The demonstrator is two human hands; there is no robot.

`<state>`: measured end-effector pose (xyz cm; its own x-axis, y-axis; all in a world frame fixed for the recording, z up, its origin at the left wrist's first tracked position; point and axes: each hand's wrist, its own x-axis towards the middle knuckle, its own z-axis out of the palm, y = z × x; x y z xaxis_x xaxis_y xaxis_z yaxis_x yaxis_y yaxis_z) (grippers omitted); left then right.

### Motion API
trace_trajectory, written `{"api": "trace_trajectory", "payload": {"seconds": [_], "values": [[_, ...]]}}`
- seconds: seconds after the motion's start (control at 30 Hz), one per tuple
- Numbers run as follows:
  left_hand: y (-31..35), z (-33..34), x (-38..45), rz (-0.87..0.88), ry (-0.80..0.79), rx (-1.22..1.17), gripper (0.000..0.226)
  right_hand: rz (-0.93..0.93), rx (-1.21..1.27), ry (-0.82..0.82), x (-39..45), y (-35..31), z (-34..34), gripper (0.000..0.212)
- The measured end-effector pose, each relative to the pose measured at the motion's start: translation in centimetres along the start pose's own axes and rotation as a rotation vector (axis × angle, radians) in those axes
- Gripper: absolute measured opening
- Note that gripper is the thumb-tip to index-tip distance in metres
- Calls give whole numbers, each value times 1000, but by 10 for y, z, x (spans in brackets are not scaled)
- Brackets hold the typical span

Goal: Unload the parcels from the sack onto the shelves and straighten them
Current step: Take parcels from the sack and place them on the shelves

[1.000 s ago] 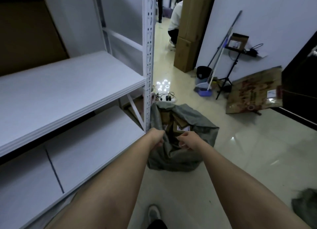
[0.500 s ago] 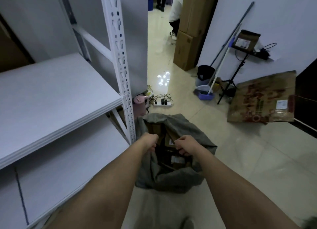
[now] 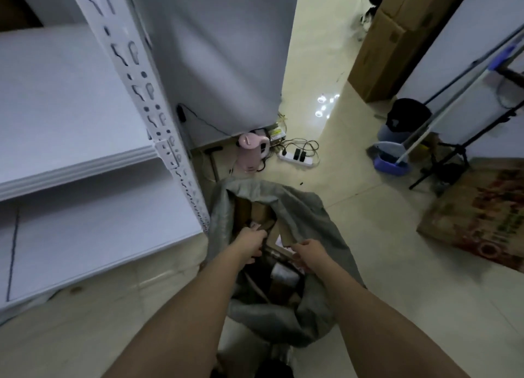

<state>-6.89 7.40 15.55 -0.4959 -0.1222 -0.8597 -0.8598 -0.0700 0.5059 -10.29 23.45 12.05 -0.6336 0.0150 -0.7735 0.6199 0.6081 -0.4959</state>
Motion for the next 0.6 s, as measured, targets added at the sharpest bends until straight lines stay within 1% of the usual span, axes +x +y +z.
{"api": "trace_trajectory", "payload": {"seconds": [0.1,0.17,0.3,0.4,0.5,0.53,0.6], "values": [[-4,18,45,-21,25,-12,34,29,-5,-8,42,17,0,24],[-11,31,85,-37,22,-5,24,57,51,-14,77,30,7,22],[-30,54,170,-76,33,-6,31,139,186,-22,155,57,32,13],[-49,69,228,-74,22,-10,33,210,302,-46,204,76,59,13],[-69,84,286,-48,20,-2,37,334,467,-63,247,95,82,26],[-74,87,302,-41,20,-15,35,341,523,-60,264,104,88,32],[-81,93,332,-18,16,-33,19,337,626,-19,292,118,99,44]]}}
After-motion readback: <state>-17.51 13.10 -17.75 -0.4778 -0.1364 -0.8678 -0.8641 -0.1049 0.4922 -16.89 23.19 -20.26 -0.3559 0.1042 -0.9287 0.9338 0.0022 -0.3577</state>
